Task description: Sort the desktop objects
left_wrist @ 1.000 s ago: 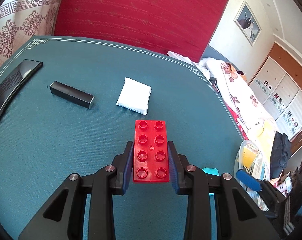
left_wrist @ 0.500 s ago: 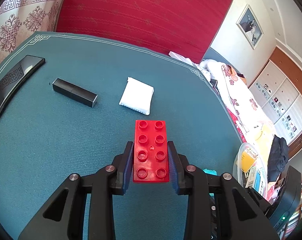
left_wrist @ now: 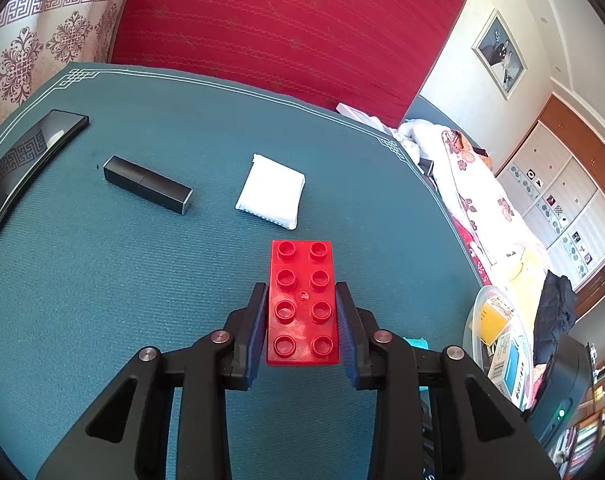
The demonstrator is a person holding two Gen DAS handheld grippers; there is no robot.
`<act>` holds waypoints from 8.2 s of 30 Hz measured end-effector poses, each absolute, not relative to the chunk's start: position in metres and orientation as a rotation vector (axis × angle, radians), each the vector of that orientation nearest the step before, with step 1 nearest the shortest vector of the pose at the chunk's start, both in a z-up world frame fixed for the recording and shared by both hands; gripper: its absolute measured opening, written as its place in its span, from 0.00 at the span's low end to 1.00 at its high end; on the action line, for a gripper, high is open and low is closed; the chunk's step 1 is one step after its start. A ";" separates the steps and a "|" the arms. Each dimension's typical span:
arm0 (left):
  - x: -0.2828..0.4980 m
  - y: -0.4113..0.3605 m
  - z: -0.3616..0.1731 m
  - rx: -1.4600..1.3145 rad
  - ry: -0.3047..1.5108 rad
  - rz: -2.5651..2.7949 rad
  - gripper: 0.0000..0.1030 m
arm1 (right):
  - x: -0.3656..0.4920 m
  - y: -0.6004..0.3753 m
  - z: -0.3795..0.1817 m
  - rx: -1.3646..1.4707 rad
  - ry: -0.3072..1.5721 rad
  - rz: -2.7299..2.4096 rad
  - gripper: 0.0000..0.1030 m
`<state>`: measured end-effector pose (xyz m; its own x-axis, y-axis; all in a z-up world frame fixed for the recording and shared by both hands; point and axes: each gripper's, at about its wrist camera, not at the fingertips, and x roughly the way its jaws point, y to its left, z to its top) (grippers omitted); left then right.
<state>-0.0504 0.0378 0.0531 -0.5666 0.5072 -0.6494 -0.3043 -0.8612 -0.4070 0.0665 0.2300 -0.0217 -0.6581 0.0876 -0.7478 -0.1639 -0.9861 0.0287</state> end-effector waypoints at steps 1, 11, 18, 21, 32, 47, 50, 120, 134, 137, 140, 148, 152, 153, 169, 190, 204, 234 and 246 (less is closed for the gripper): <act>-0.050 0.038 0.053 -1.109 -0.344 2.408 0.34 | 0.066 0.229 -0.022 -1.223 0.133 2.738 0.53; -0.048 0.039 0.055 -1.099 -0.335 2.407 0.34 | 0.073 0.225 -0.016 -1.221 0.136 2.824 0.42; -0.042 0.047 0.058 -1.069 -0.298 2.396 0.34 | 0.089 0.230 0.010 -1.120 0.149 2.876 0.42; -0.038 0.054 0.059 -1.055 -0.274 2.386 0.34 | 0.098 0.239 0.021 -1.073 0.164 2.880 0.42; -0.014 0.092 0.061 -0.995 -0.158 2.291 0.34 | 0.149 0.297 0.053 -0.900 0.203 2.816 0.42; 0.022 0.130 0.067 -0.954 -0.116 2.172 0.34 | 0.198 0.368 0.043 -0.886 0.287 2.642 0.42; 0.026 0.133 0.070 -0.966 -0.135 2.152 0.34 | 0.204 0.376 0.036 -0.904 0.299 2.627 0.42; 0.111 0.248 0.083 -0.809 0.226 1.996 0.59 | 0.213 0.432 0.030 -0.835 0.451 2.595 0.63; 0.084 0.209 0.088 -0.831 0.164 2.090 0.59 | 0.211 0.423 0.038 -0.807 0.463 2.595 0.65; 0.075 0.197 0.088 -0.834 0.152 2.120 0.59 | 0.207 0.417 0.044 -0.787 0.463 2.609 0.65; 0.065 0.183 0.089 -0.837 0.133 2.156 0.59 | 0.203 0.407 0.052 -0.752 0.437 2.626 0.66; 0.035 0.143 0.088 -0.875 0.048 2.253 0.60 | 0.180 0.369 0.067 -0.718 0.373 2.717 0.68; 0.019 0.120 0.086 -0.908 -0.011 2.306 0.60 | 0.166 0.345 0.071 -0.726 0.333 2.774 0.71; 0.015 0.114 0.085 -0.918 -0.032 2.314 0.60 | 0.162 0.338 0.071 -0.734 0.324 2.792 0.71; -0.044 0.011 0.052 -1.156 -0.374 2.535 0.60 | 0.097 0.248 0.040 -0.951 0.218 2.972 0.76; -0.123 -0.033 0.039 -1.326 -0.711 2.720 0.60 | 0.059 0.238 0.007 -1.124 0.323 2.959 0.76; -0.161 -0.028 0.027 -1.295 -0.601 2.827 0.60 | 0.034 0.223 -0.001 -1.170 0.298 2.944 0.76; -0.156 -0.050 0.026 -1.286 -0.390 2.780 0.41 | -0.063 0.181 0.005 -1.167 0.150 2.925 0.76; -0.153 -0.047 0.025 -1.271 -0.454 2.698 0.29 | -0.117 0.167 -0.009 -1.246 0.087 2.854 0.76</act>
